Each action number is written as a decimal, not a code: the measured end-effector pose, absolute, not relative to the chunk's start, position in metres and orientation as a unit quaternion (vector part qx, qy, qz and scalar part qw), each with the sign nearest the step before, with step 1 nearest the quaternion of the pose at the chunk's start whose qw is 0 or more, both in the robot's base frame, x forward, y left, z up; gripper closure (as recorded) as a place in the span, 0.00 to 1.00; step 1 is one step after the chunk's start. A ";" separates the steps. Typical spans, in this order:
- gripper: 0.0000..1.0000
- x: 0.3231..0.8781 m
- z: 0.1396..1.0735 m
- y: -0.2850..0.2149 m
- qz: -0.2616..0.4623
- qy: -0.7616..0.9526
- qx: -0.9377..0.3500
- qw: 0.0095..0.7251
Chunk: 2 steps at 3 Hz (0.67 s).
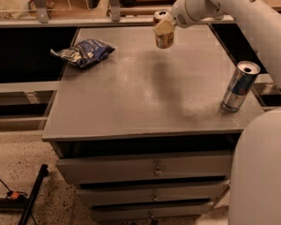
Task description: Move orange can near blue chip bag
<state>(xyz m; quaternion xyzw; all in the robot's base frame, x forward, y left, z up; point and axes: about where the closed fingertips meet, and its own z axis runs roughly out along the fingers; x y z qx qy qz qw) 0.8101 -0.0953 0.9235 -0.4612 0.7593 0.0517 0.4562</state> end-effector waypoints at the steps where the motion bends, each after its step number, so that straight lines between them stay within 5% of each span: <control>1: 1.00 0.819 0.921 -0.078 0.093 0.750 -0.464 0.463; 2: 1.00 0.821 0.912 -0.049 0.160 0.737 -0.474 0.454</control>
Offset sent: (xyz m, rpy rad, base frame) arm 0.0212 0.0665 -0.0073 0.2541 0.1584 0.2426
